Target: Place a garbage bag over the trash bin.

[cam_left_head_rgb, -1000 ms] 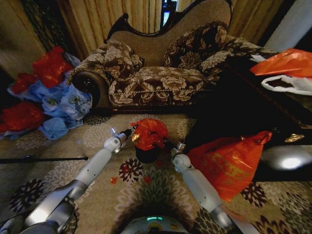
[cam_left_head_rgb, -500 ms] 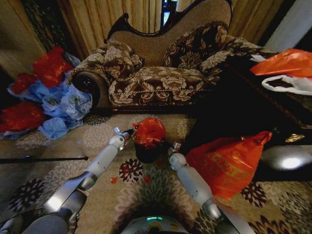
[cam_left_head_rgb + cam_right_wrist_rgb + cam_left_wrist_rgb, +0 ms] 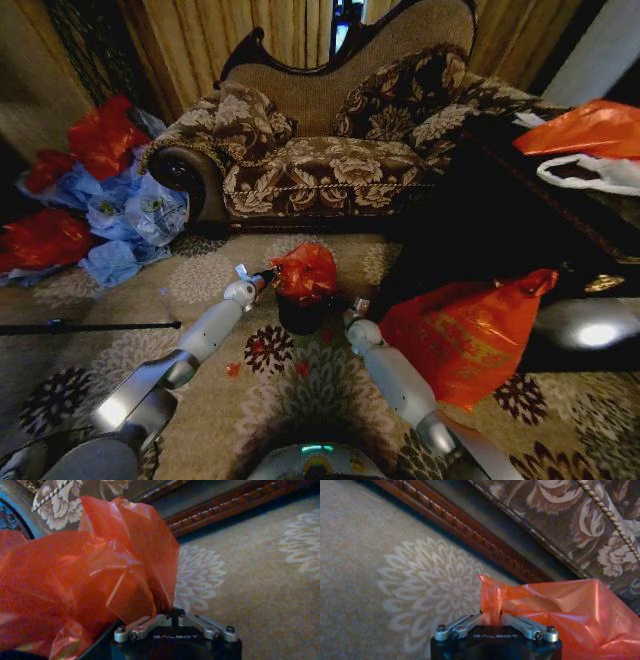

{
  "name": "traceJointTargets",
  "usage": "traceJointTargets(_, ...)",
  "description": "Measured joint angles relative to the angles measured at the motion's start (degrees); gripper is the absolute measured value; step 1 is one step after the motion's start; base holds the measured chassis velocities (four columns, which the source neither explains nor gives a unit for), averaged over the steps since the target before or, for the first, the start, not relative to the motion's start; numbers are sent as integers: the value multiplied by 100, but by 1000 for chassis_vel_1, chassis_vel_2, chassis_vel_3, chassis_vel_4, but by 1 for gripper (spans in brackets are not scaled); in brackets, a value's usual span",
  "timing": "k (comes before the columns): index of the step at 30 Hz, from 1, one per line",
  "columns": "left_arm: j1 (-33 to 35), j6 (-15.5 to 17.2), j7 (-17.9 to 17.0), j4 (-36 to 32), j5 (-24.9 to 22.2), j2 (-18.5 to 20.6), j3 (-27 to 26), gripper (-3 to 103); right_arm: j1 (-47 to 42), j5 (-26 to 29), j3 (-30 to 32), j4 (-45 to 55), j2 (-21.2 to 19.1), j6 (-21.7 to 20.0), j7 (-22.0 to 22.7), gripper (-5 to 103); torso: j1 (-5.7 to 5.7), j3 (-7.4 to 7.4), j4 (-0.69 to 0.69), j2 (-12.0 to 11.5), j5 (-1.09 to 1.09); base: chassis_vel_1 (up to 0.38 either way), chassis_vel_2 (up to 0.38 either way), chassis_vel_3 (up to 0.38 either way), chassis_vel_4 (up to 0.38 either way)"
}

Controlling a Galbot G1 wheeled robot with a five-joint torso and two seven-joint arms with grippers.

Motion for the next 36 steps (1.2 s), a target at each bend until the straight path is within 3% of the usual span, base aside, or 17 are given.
traceJointTargets(10, 199, -2, 136, 31, 166, 162, 46, 0, -197, -157, -65, 81, -156, -1, -184, 0, 0, 0, 0, 1, 1, 0, 0, 0, 0)
traceJointTargets(21, 420, 41, 256, -428, 127, 525, 37, 0, -391, -196, -33, 350, -368, -77, -483, 0, 0, 0, 0, 1, 1, 0, 0, 0, 0)
traceJointTargets(25, 583, 26, 380, -667, 153, 664, -25, -2, -561, -547, 211, 496, -498, 372, -784, -2, 1, 1, 0, 1, 1, 0, 0, 0, 0)
traceJointTargets(28, 608, 12, 392, -697, 163, 644, -75, 7, -807, -652, 510, 975, -691, 644, -946, 14, 1, 0, 0, 1, 1, 0, 0, 0, 0)
traceJointTargets(32, 607, -12, 389, -691, 173, 589, -88, 1, -1051, -760, 769, 1540, -992, 872, -1093, 25, 1, 0, -3, 1, 0, 0, 0, 0, 0)
traceJointTargets(35, 608, -17, 388, -727, 178, 585, -94, 0, -1136, -636, 825, 2026, -1183, 817, -1133, 35, 1, 0, -2, 1, 2, 0, 0, 0, 0)
traceJointTargets(36, 626, -18, 386, -772, 178, 587, -105, 0, -1129, -422, 743, 2415, -1293, 553, -972, 41, 0, 0, -3, 1, 0, 0, 0, 0, 0)
